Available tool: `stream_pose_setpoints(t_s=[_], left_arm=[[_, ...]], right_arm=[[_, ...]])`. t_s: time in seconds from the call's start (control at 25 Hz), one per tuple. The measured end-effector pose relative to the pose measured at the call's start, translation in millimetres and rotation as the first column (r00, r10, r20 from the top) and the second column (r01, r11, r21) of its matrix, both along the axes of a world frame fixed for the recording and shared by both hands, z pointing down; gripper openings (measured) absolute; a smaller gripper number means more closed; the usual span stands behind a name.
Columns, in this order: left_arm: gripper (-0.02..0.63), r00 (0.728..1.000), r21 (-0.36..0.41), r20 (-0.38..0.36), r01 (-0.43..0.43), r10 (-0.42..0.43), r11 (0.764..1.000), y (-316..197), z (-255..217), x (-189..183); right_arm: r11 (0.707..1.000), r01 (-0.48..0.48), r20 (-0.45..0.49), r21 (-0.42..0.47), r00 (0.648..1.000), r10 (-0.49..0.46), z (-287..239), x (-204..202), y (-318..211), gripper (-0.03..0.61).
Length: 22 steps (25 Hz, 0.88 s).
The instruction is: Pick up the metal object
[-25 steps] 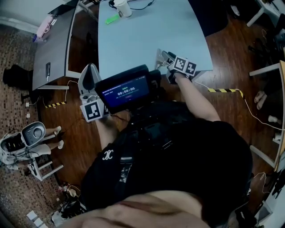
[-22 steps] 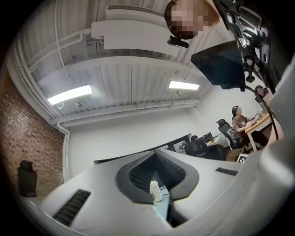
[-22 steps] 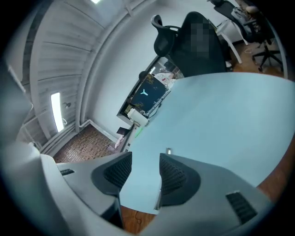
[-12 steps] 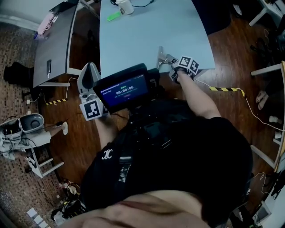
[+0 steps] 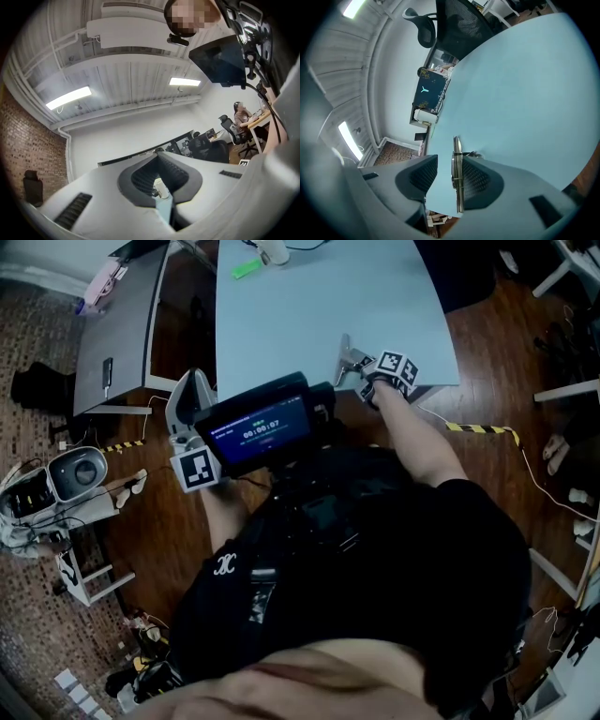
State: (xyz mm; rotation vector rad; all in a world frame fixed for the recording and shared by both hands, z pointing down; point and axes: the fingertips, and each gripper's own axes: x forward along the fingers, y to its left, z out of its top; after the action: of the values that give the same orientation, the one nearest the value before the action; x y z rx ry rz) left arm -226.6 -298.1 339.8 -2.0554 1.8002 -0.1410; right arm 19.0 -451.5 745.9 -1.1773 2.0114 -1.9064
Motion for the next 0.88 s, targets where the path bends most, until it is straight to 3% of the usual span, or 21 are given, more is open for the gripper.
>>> stream_pose_setpoints(t_s=[0.28,0.44,0.56,0.76,0.88], left_arm=[[0.01,1.0,-0.016,0.014,0.015,-0.015,1.0,1,3,0],[0.011,1.0,-0.03,0.009,0.02,-0.02,0.999,0,4,0],[0.01,1.0,-0.042,0.007,0.026,-0.026,0.999,-1,6,0],[0.011,1.0,-0.049,0.006,0.027,-0.027,0.998,-1,7,1],[0.01,1.0,-0.023,0.005,0.009,-0.009,1.0,-2,4,2]], right_arm=[[0.999,0.025,0.02,-0.039,1.0,-0.024,9,-7,-1,0.128],[0.999,0.034,-0.012,-0.019,0.999,-0.034,8,-5,-2,0.019],[0.999,0.051,-0.03,-0.005,0.998,-0.051,7,-4,0,-0.014],[0.998,0.037,0.014,0.054,0.999,-0.037,-8,-1,0,-0.02],[0.989,0.007,0.006,0.145,1.0,-0.008,-30,7,-8,-0.02]])
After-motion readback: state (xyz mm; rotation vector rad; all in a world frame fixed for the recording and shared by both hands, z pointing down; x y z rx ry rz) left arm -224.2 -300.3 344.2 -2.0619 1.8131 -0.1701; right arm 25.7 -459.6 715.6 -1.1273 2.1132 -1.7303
